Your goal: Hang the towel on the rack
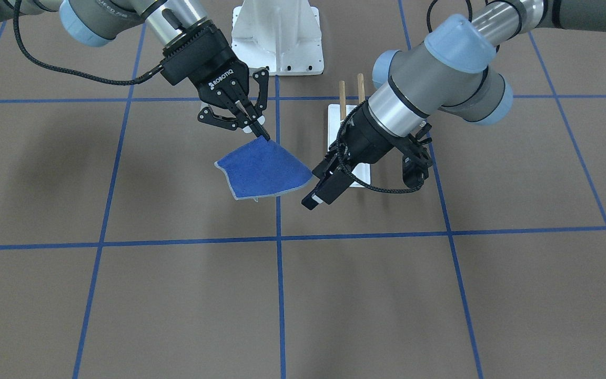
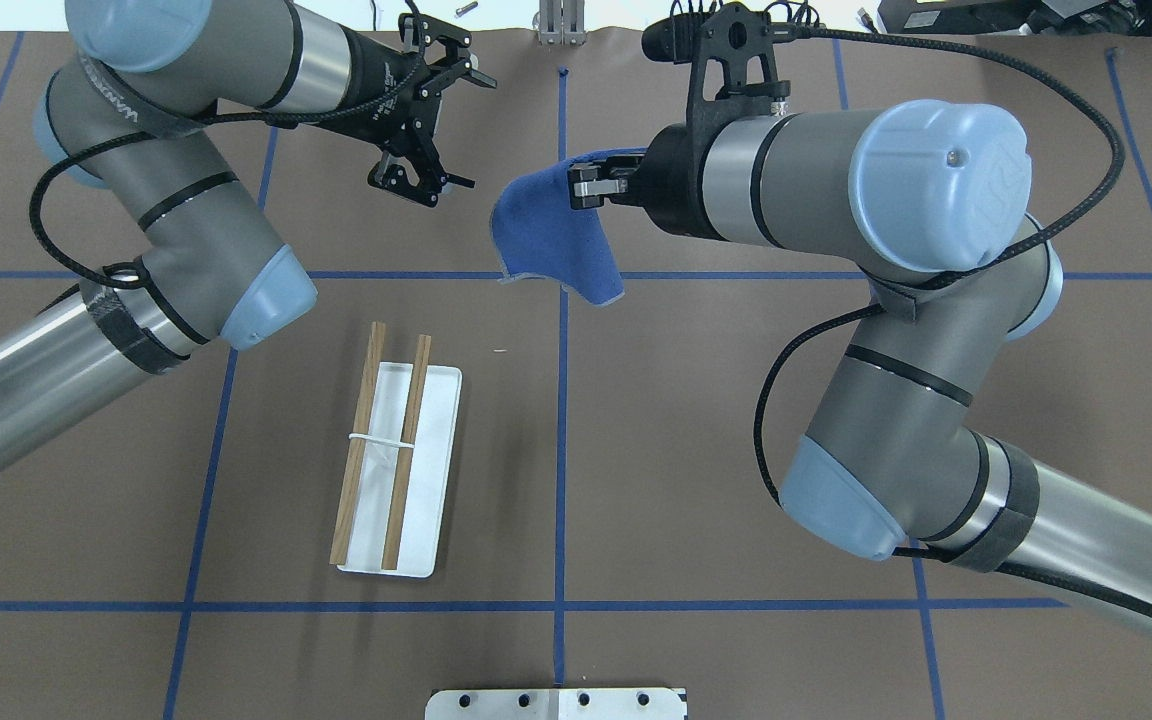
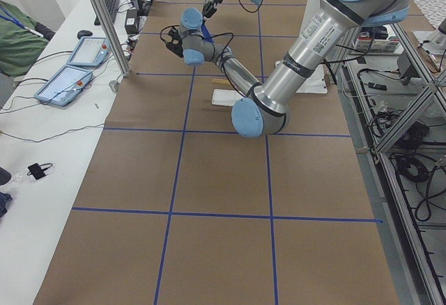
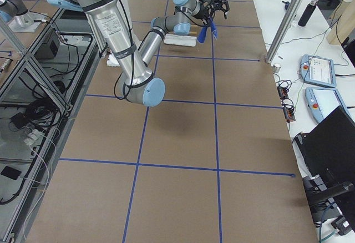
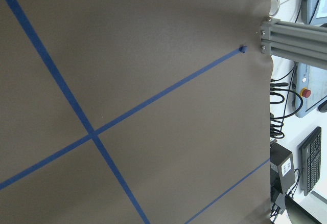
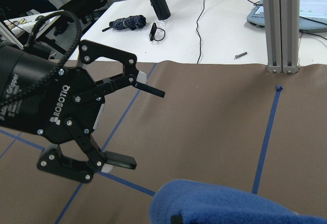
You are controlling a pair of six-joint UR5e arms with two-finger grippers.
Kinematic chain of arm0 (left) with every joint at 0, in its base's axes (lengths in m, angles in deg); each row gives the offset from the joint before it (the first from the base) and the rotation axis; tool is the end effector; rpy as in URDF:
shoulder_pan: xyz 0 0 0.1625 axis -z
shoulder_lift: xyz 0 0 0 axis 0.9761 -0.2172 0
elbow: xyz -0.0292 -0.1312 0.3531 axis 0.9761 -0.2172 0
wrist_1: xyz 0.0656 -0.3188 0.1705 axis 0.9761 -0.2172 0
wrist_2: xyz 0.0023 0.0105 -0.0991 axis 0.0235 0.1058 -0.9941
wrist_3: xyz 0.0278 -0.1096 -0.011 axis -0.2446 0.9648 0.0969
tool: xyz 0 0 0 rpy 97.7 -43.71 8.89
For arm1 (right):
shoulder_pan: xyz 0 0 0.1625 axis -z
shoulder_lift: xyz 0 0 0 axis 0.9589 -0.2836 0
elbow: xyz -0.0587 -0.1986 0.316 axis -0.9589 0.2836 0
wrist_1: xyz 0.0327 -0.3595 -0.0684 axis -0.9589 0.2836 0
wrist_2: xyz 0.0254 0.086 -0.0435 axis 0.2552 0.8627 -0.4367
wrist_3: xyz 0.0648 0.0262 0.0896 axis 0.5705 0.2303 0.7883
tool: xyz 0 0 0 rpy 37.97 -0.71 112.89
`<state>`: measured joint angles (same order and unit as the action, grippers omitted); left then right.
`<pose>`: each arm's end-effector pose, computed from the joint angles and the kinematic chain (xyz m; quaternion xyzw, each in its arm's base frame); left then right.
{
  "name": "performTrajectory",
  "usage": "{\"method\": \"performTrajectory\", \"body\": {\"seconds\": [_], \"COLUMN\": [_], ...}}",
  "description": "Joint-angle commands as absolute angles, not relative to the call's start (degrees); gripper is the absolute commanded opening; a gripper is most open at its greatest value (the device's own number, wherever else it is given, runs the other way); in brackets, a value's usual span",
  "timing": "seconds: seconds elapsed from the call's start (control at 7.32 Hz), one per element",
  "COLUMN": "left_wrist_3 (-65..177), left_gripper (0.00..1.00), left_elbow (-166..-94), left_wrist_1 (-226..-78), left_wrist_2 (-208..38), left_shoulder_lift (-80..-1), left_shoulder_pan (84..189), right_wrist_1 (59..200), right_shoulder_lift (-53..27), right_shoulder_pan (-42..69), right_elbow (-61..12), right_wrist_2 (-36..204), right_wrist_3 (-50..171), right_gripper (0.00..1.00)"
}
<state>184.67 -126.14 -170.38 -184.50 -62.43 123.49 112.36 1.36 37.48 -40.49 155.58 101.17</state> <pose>0.3824 -0.5037 0.1457 -0.2424 0.6222 -0.4374 0.6024 -0.3653 -0.4200 0.1123 0.3513 -0.5666 -0.0021 0.7453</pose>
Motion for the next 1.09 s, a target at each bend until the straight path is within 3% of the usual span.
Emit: {"method": "performTrajectory", "body": {"seconds": [0.0, 0.27, 0.41, 0.55, 0.82, 0.96], "left_wrist_3": [185.0, 186.3, 186.0, 186.0, 185.9, 185.9], "left_gripper": [0.98, 0.93, 0.35, 0.0, 0.0, 0.0], "left_elbow": [-127.6, -128.5, -128.3, -128.2, -128.2, -128.2], "left_wrist_1": [-170.9, -171.1, -173.4, -176.2, -176.3, -176.3], "left_wrist_2": [-186.6, -186.3, -186.2, -186.1, -186.0, -186.0], "left_shoulder_lift": [-62.1, -62.2, -62.0, -61.4, -61.3, -61.4], "left_shoulder_pan": [121.1, 119.7, 119.8, 119.9, 120.0, 120.0], "right_wrist_1": [112.4, 112.4, 112.4, 112.4, 112.3, 112.0], "right_shoulder_lift": [1.4, 1.4, 1.4, 1.3, 1.2, 1.1], "right_shoulder_pan": [37.6, 37.6, 37.6, 37.6, 38.0, 38.0], "right_elbow": [-40.4, -40.4, -40.4, -40.4, -40.8, -40.8], "right_wrist_2": [155.2, 154.9, 154.9, 154.9, 155.2, 155.4], "right_wrist_3": [101.2, 101.2, 101.2, 101.1, 101.2, 101.2], "right_gripper": [0.0, 0.0, 0.0, 0.0, 0.0, 0.39]}}
